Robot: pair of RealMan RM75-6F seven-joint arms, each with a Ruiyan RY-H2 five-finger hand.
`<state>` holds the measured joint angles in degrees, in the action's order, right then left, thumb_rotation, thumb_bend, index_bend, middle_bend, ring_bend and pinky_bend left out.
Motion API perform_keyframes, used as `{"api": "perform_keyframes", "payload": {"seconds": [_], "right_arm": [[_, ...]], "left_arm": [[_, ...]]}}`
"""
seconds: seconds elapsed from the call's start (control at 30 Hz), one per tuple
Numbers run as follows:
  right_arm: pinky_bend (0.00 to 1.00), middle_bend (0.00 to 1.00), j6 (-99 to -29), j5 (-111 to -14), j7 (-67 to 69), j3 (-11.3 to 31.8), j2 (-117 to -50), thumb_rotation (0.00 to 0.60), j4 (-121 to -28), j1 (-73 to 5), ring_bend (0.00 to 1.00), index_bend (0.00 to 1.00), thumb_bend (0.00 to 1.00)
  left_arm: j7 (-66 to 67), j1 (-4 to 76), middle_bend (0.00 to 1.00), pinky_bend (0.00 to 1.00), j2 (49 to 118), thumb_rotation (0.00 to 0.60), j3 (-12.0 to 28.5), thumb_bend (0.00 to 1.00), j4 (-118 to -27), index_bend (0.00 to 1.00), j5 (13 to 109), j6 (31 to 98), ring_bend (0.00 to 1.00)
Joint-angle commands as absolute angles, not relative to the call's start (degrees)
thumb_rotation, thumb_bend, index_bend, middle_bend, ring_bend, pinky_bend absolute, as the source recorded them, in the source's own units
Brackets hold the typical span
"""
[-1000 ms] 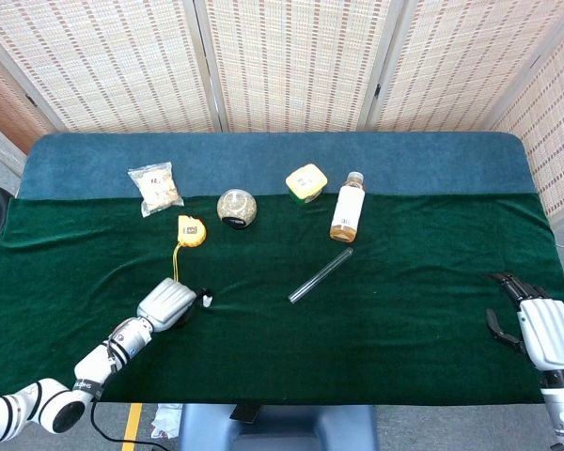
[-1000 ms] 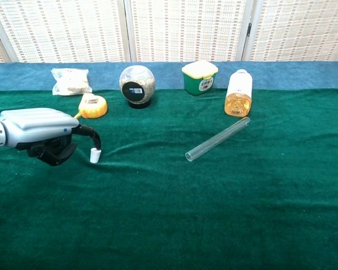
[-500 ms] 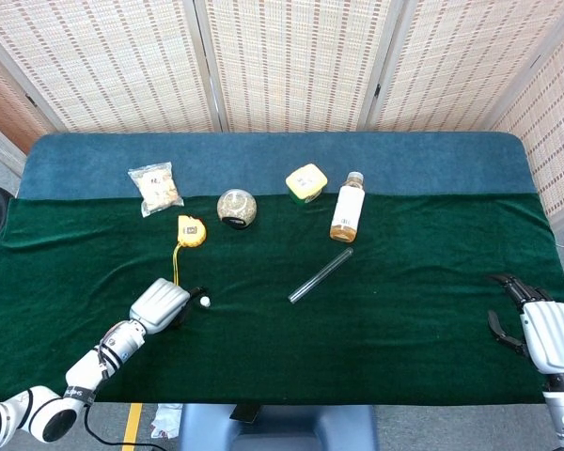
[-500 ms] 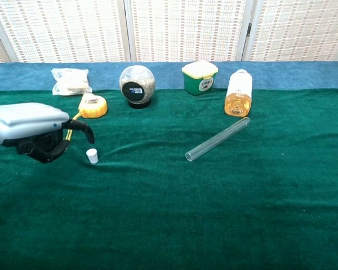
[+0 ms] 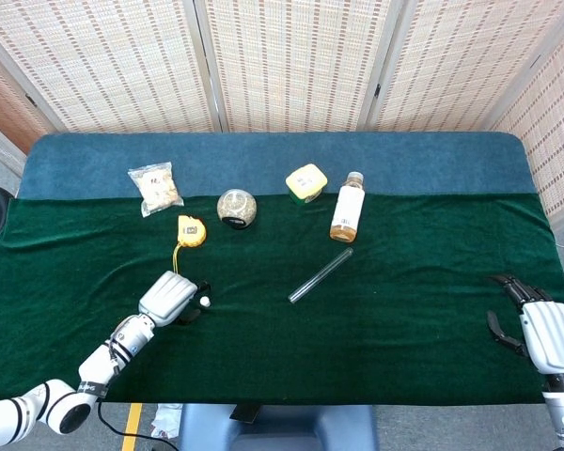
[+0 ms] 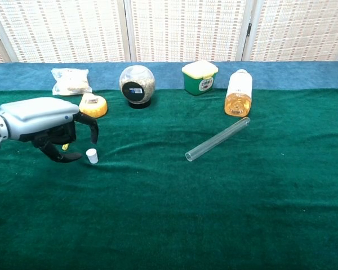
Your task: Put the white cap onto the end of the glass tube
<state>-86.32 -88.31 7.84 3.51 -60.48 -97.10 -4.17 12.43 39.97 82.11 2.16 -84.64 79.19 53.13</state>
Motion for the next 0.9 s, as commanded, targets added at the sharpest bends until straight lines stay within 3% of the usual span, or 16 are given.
{"api": "perform_keyframes", "payload": {"seconds": [0.03,0.9], "right_arm": [[0.35,0.3,-86.2,-88.2,8.0,3.5,-60.5,0.6,-97.0,-4.2,0.37,0.24,0.53],[0.35,0.3,-85.8,-87.6,8.8,3.5,-60.4,0.6,-96.5,-4.0,0.38,0.24,0.53]], "left_arm": [[12.7,40.3,1.0,0.81,83.2,0.6,2.5,0.41,-83.8,0.43,78.6,52.6,0.9],[12.9,40.0,1.0,0.81,87.0,0.6,2.6,0.41,-78.8,0.47,78.4,53.3,0.91]]}}
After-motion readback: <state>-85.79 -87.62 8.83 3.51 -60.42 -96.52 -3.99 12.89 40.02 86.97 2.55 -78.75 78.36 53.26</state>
